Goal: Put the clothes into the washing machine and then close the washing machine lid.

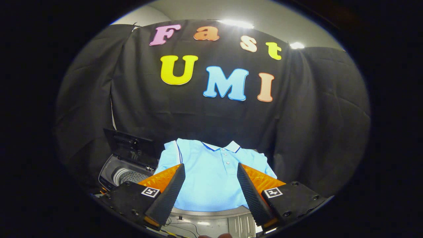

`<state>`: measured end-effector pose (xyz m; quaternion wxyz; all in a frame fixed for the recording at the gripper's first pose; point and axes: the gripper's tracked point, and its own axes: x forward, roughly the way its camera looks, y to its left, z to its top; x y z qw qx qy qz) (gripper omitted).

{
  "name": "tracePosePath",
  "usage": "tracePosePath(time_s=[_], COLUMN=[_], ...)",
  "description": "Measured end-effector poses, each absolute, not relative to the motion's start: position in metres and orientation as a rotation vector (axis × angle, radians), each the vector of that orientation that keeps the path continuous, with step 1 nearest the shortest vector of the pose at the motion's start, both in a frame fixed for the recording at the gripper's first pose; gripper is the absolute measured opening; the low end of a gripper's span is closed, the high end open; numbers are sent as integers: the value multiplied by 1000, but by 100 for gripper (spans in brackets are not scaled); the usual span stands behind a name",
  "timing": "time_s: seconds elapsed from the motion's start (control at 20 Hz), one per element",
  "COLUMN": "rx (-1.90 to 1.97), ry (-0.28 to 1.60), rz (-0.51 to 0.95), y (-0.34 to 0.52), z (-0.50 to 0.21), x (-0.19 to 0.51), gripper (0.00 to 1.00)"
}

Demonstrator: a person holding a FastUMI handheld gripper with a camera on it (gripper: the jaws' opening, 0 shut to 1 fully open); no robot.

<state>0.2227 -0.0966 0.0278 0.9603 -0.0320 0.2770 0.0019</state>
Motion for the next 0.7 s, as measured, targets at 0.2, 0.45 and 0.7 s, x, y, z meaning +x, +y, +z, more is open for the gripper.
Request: tracePosePath(time_s=[0.2,0.45,0.7], rx=[-84,-65,-61], ry=[639,684,729], rz=[-1,34,26], y=[-108,-104,-117], z=[-7,-36,-64], x=[254,281,295], gripper=[98,99,98])
